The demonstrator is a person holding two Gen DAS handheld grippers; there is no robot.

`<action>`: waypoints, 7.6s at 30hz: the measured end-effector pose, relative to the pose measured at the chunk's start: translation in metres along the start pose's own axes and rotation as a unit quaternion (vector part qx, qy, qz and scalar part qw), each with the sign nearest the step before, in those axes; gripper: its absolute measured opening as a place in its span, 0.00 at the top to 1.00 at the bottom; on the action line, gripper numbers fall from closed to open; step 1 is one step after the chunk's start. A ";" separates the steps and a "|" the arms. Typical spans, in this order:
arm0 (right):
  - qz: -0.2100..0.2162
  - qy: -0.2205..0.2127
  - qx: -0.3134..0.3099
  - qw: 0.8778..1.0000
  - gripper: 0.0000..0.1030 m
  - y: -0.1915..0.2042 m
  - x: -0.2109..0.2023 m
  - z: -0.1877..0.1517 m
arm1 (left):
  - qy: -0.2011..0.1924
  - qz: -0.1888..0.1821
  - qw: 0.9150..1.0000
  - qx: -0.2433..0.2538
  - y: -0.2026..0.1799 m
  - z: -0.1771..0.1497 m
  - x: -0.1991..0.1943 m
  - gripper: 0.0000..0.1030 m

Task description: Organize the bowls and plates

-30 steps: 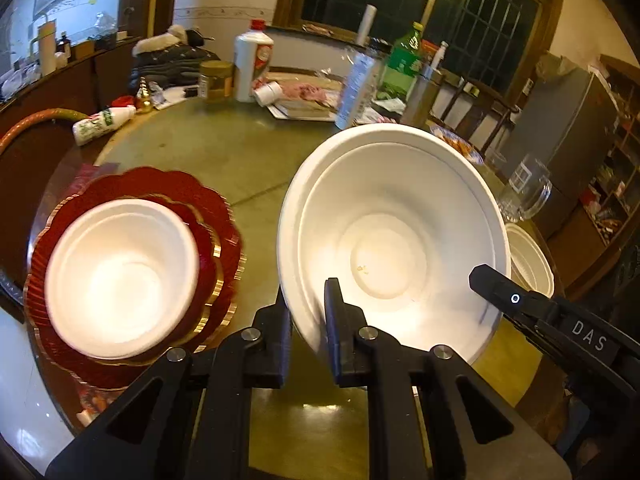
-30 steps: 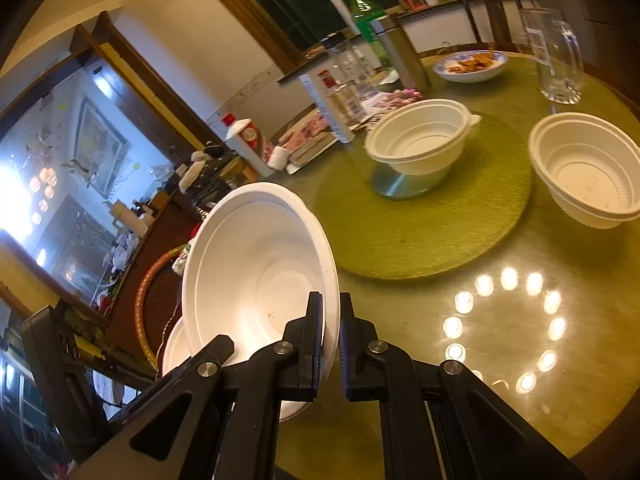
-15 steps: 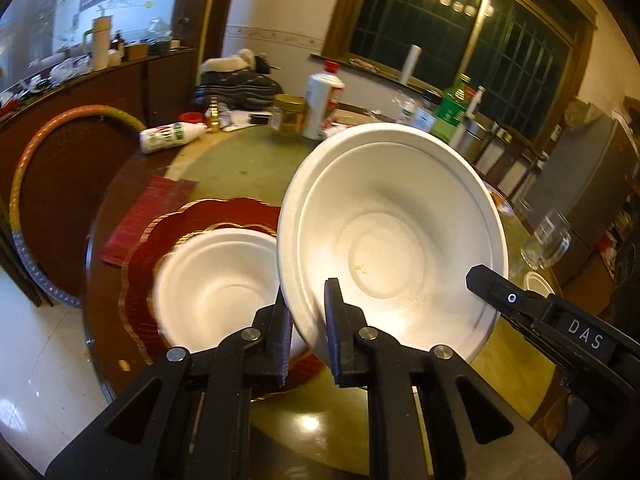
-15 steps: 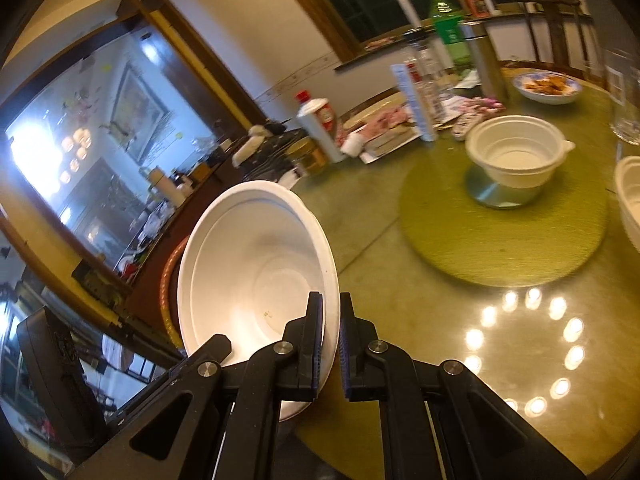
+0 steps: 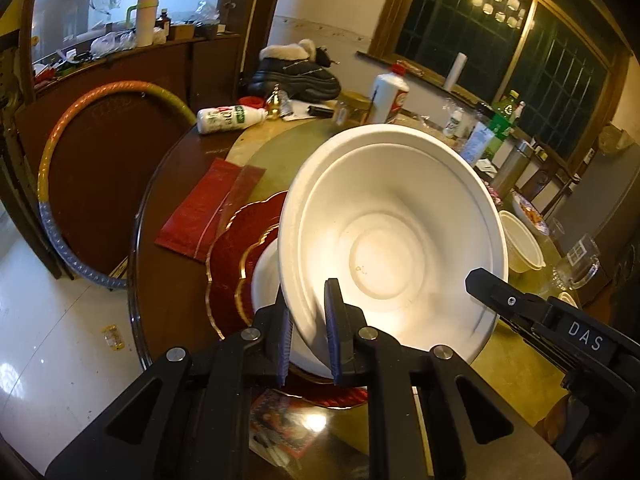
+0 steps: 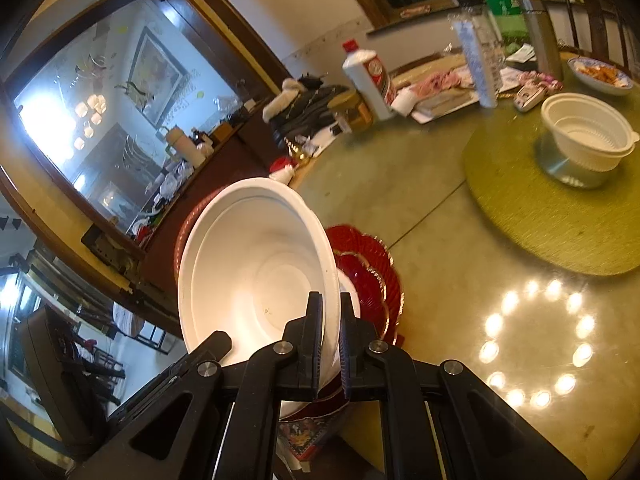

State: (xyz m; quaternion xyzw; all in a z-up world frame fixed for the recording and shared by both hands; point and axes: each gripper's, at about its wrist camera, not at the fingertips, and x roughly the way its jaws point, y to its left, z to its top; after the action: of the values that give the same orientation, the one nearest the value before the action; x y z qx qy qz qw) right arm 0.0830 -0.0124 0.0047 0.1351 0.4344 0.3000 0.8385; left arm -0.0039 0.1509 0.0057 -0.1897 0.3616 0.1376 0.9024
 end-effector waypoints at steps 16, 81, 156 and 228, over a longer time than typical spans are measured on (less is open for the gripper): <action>-0.009 0.033 -0.010 0.999 0.93 0.005 0.025 -0.004 | 0.024 0.025 0.999 -0.001 0.011 -0.011 0.016 0.86; -0.021 0.044 -0.024 0.999 0.53 0.014 0.042 -0.008 | 0.012 0.029 0.999 -0.028 0.021 -0.012 0.018 0.46; -0.149 -0.045 0.217 0.964 0.89 -0.259 -0.065 0.097 | 0.070 -0.026 0.987 0.145 -0.292 0.015 0.145 0.85; -0.176 -0.153 0.106 0.967 0.88 -0.183 -0.078 -0.018 | 0.001 -0.047 0.990 0.135 -0.216 -0.058 0.090 0.83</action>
State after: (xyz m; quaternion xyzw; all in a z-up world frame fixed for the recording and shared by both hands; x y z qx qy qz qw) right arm 0.1047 -0.2050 -0.0443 0.1887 0.3471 0.0753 0.9155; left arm 0.1074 -0.0571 -0.0440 -0.0826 0.3680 0.0445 0.9251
